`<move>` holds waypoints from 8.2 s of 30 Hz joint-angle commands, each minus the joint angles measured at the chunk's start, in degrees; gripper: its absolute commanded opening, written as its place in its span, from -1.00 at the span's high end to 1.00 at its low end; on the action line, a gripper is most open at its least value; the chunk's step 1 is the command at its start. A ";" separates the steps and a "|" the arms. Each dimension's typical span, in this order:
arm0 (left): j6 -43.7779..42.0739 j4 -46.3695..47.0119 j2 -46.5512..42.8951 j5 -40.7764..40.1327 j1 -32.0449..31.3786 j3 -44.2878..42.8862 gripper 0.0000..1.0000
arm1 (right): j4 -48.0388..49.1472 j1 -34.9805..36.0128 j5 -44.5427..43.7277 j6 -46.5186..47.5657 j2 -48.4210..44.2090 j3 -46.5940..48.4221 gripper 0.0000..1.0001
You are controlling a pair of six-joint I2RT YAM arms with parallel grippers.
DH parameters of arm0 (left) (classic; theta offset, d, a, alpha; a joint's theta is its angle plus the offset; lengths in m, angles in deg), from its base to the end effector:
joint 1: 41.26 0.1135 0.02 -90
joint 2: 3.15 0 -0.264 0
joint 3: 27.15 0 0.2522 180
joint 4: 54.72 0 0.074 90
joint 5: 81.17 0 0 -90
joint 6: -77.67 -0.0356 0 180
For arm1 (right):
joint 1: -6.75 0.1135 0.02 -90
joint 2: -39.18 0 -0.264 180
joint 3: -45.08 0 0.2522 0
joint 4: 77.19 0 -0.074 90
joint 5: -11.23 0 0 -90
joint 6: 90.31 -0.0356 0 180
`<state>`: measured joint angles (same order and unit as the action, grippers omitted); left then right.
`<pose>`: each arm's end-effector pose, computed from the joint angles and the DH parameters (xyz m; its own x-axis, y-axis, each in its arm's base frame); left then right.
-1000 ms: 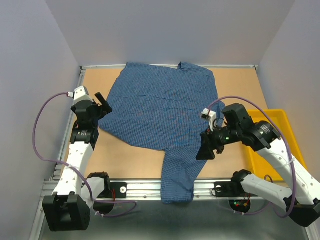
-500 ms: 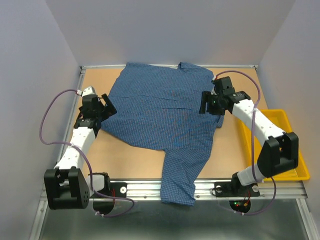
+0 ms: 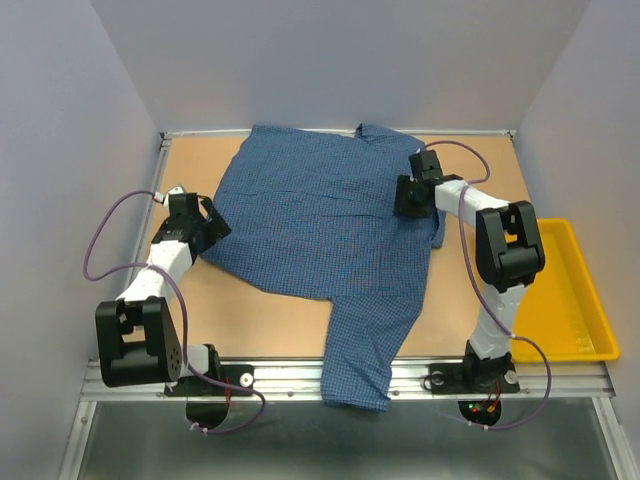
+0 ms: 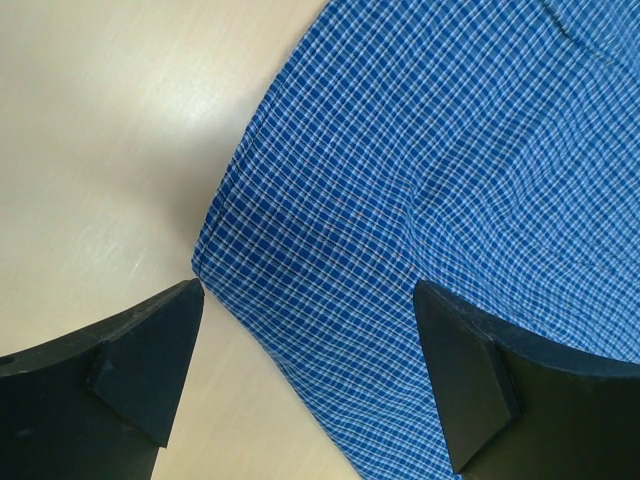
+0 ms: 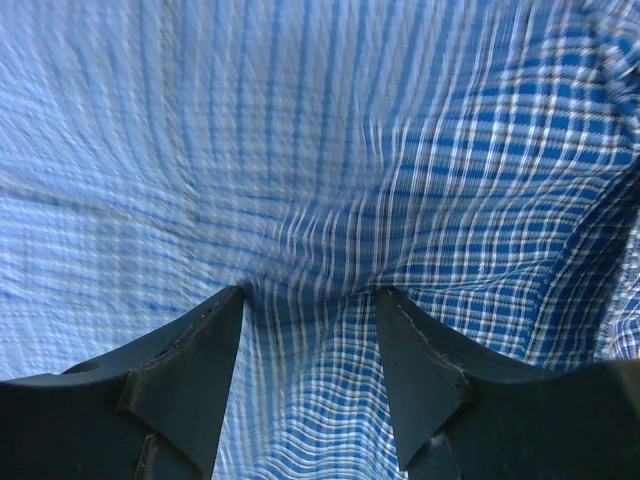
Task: Fold and stack the long sleeve shirts
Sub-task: Flatten the shirt out, then fold the shirt
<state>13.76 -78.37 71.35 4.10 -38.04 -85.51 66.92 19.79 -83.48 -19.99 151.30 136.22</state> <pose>0.2752 0.0184 0.2277 -0.5214 -0.4683 -0.7133 -0.3881 0.8746 -0.2905 0.4047 0.0907 0.1761 -0.8292 0.1525 -0.5378 0.1042 0.9874 0.1193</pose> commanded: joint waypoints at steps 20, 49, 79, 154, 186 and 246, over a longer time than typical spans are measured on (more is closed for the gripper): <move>9.50 1.10 -5.07 0.94 1.17 8.74 -0.95 | 5.17 -6.09 10.67 -7.73 -18.14 -6.08 -0.60; 16.98 -7.15 -4.79 -2.99 -18.60 -14.45 -0.54 | 4.99 -6.09 8.23 -5.98 -51.21 -33.97 -0.60; 20.67 4.35 -3.05 -2.48 -7.09 12.08 -0.39 | 1.48 -6.09 12.36 -11.43 -50.33 -39.41 -0.50; 3.43 -3.21 18.52 -5.20 -4.99 -24.43 -0.97 | -5.91 -6.09 6.47 -9.60 -22.19 -8.30 -0.30; 13.73 15.60 18.22 4.47 2.23 -4.44 -0.37 | -7.40 -4.16 22.73 -8.27 -44.53 -38.80 -0.41; 6.26 1.19 3.55 8.95 1.79 -0.76 -0.80 | -8.72 6.37 25.19 -11.34 -40.49 -40.64 -0.32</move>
<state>21.65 -77.34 78.33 10.22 -36.29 -88.99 58.18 22.43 -60.00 -29.33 109.90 97.32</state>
